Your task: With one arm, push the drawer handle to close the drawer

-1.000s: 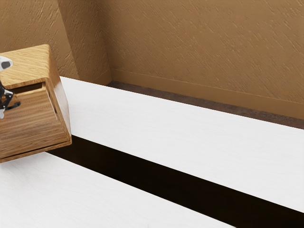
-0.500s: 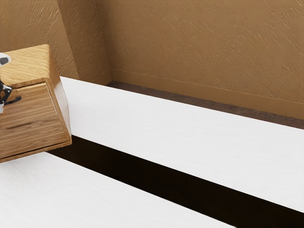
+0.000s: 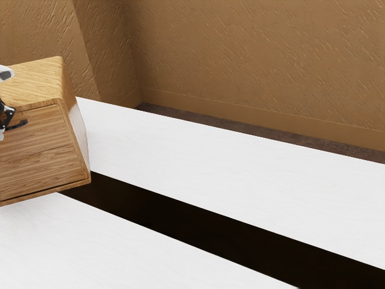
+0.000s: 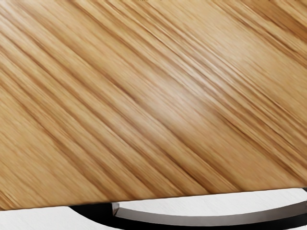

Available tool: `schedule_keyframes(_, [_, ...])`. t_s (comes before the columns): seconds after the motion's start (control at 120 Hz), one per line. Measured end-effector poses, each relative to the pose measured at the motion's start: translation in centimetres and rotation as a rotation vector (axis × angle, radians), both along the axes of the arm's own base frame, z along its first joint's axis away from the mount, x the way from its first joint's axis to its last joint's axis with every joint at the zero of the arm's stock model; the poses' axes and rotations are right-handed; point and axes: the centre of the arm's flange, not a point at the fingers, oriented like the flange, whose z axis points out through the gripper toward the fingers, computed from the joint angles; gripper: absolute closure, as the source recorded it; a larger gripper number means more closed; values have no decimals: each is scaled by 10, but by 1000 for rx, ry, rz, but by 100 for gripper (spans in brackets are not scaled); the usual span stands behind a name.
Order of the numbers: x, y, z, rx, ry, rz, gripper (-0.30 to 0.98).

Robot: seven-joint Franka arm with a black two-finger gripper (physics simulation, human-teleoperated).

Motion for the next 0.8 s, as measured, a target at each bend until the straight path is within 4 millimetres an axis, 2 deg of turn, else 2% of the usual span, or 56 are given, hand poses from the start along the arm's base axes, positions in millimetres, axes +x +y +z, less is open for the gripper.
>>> schedule_keyframes(0.192, [-4,-5,0,3,6,1,79])
schedule_keyframes(0.25, [-9,-14,1,9,13,-3,79])
schedule_keyframes(0.325, [-17,-36,8,28,17,-18,79])
schedule_keyframes(0.408, [-42,-65,32,80,1,-13,78])
schedule_keyframes(0.467, [-58,-81,54,112,-15,1,72])
schedule_keyframes(0.558, [-86,-111,100,161,-53,31,57])
schedule_keyframes(0.625, [-107,-133,125,149,-75,52,42])
schedule_keyframes(0.675, [-128,-138,136,85,-100,62,34])
schedule_keyframes(0.717, [-143,-136,138,11,-107,60,28])
schedule_keyframes(0.8, [-134,-178,134,-78,-62,-79,20])
